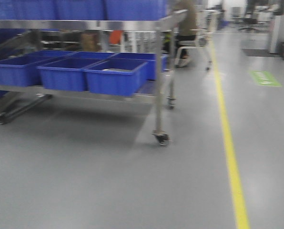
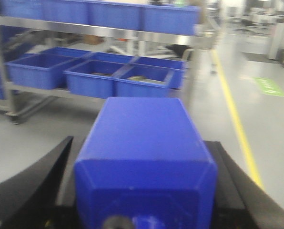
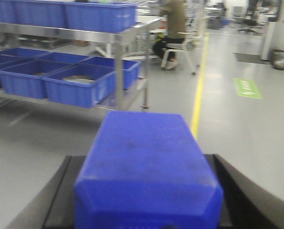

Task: Pick and sort blue part to right shelf
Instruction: 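Drive the base through the aisle holding both blue parts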

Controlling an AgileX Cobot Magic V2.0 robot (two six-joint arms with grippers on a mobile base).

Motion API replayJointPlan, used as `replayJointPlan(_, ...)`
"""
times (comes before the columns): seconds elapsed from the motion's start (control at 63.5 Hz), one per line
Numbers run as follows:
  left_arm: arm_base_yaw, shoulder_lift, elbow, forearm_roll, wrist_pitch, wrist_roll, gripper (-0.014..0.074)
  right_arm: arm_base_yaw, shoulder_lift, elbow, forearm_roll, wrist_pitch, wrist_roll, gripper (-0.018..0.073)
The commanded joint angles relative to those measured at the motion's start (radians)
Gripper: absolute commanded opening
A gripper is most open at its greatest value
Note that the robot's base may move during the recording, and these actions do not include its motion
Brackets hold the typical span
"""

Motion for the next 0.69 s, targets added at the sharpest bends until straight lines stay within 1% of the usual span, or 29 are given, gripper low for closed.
replayJointPlan(0.0,0.001,0.012,-0.027,0.001,-0.090,-0.008,0.0353,-0.008,0.009,-0.031,-0.014,-0.090,-0.005,0.0412)
replayJointPlan(0.677,0.001,0.012,-0.027,0.001,-0.090,-0.008,0.0353,-0.008,0.009,-0.031,-0.014,-0.090,-0.005,0.0412)
